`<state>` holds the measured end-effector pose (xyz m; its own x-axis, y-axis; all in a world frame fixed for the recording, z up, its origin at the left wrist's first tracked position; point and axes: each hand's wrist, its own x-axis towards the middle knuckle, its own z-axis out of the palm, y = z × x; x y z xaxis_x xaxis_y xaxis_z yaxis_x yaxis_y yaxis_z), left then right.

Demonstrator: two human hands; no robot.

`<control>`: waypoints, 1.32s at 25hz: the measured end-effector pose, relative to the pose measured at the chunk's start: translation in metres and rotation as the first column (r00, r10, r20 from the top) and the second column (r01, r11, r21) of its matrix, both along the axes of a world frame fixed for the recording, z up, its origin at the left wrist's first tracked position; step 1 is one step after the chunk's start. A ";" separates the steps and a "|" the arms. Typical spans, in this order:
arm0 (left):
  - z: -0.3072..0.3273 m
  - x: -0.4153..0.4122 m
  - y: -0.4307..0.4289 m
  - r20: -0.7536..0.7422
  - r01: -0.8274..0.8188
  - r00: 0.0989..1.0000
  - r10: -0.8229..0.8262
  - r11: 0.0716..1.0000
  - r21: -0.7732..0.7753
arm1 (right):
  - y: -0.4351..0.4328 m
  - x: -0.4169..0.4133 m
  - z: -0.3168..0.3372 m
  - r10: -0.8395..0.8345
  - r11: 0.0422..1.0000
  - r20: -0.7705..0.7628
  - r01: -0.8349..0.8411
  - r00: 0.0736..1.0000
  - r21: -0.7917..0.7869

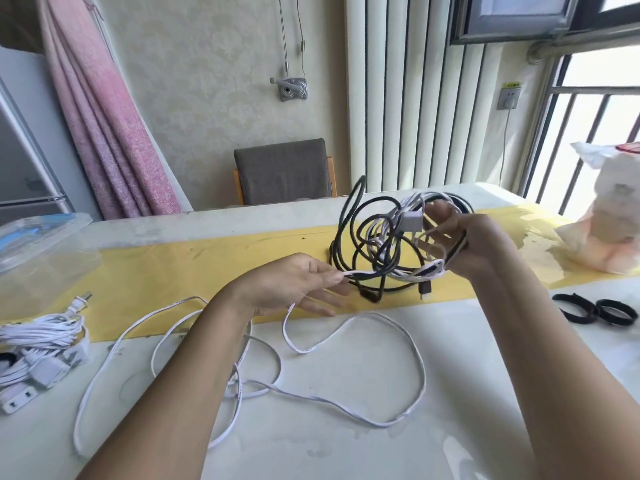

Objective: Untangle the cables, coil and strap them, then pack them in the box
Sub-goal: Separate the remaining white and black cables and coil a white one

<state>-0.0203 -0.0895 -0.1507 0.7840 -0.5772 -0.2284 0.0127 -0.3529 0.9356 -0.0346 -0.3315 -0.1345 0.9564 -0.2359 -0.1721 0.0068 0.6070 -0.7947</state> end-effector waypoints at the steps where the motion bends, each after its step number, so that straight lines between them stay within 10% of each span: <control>1: 0.000 -0.002 -0.004 0.027 -0.005 1.000 0.005 1.000 0.005 | 0.001 -0.001 0.000 -0.002 1.000 0.048 0.002 0.999 0.000; 7: 0.010 0.001 -0.012 0.195 -0.237 0.919 0.343 0.875 -0.423 | -0.007 0.013 -0.014 -0.164 0.896 0.144 0.086 0.976 0.436; 9: 0.008 0.000 -0.014 0.033 -0.316 0.913 0.407 0.757 -0.572 | -0.012 0.017 -0.020 -0.116 0.974 0.002 0.114 0.993 -0.194; 11: 0.007 0.001 -0.014 -0.035 -0.353 0.903 0.428 0.693 -0.628 | -0.009 0.014 -0.025 -0.222 0.528 -0.151 -0.012 0.963 -0.849; 13: 0.007 0.003 -0.015 0.023 -0.337 0.895 0.446 0.709 -0.619 | 0.005 0.004 -0.019 -0.221 0.169 0.077 0.116 0.972 -0.979; 16: 0.007 -0.001 -0.019 0.197 -0.272 0.879 0.435 0.795 -0.542 | 0.035 -0.019 0.003 0.257 0.097 0.532 0.526 0.807 -0.845; 22: -0.003 -0.008 -0.031 0.502 -0.087 0.834 0.230 0.952 -0.293 | 0.039 -0.028 0.013 0.545 0.436 0.397 0.156 0.738 -0.887; 26: -0.017 -0.014 -0.037 0.822 -0.105 0.569 -0.014 0.990 0.090 | 0.023 -0.022 0.015 0.344 0.621 0.313 0.035 0.885 -0.783; 29: -0.012 -0.024 -0.040 0.881 -0.131 0.470 -0.056 0.983 0.132 | 0.007 -0.016 0.016 0.177 0.968 0.297 -0.112 0.938 -0.223; 33: 0.012 -0.030 -0.039 0.942 -0.246 0.311 0.128 0.968 -0.050 | -0.013 -0.020 0.033 -0.108 0.900 0.419 -0.091 0.901 0.427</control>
<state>-0.0504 -0.1289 -0.1390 0.5950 -0.4093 0.6917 -0.7684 -0.5418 0.3404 -0.0549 -0.3443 -0.1016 0.9563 -0.2429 0.1625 0.2875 0.8816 -0.3743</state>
